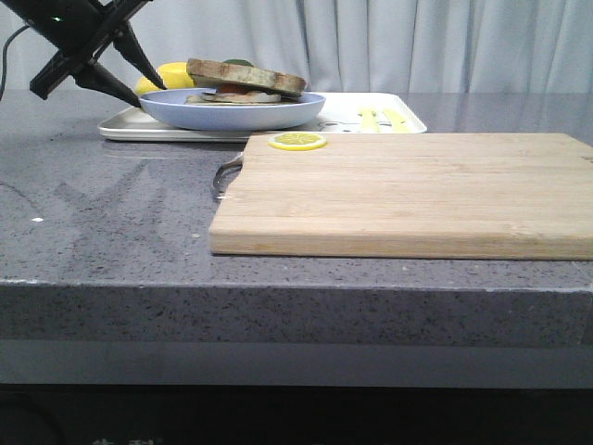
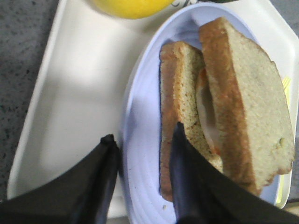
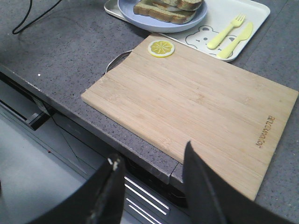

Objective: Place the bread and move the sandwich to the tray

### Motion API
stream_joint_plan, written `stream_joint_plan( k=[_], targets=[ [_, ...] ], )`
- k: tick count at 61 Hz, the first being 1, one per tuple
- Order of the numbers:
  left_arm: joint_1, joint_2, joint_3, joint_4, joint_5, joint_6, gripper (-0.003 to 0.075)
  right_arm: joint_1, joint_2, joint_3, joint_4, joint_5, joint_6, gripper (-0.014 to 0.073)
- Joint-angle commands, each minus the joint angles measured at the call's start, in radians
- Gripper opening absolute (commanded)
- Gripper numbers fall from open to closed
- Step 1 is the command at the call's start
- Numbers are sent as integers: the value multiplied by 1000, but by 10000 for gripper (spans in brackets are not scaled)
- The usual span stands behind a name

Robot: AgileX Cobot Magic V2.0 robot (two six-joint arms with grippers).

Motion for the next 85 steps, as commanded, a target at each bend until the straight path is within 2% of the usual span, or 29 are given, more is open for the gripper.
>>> stream_joint_plan(
  k=[1, 12, 26, 35, 49, 61, 72, 85],
  targets=[
    [-5, -113, -32, -61, -10, 49, 280, -6, 3, -24, 1, -67, -4, 330],
    [-5, -200, -32, -32, 13, 121, 279, -6, 3, -24, 1, -67, -4, 330],
    [-44, -350, -32, 147, 50, 121, 279, -6, 3, -24, 1, -67, -4, 330],
    [-124, -451, -32, 279, 50, 121, 279, -6, 3, -24, 1, -67, -4, 330],
    [-308, -608, 8, 497, 39, 121, 279, -6, 3, -24, 1, -67, -4, 330],
    [-382, -777, 236, 504, -108, 121, 279, -6, 3, -24, 1, -67, -4, 330],
    [-386, -962, 510, 509, -266, 121, 279, -6, 3, -24, 1, -67, -4, 330],
    [-386, -1222, 844, 585, -417, 121, 279, -6, 3, -24, 1, -67, -4, 330]
  ],
)
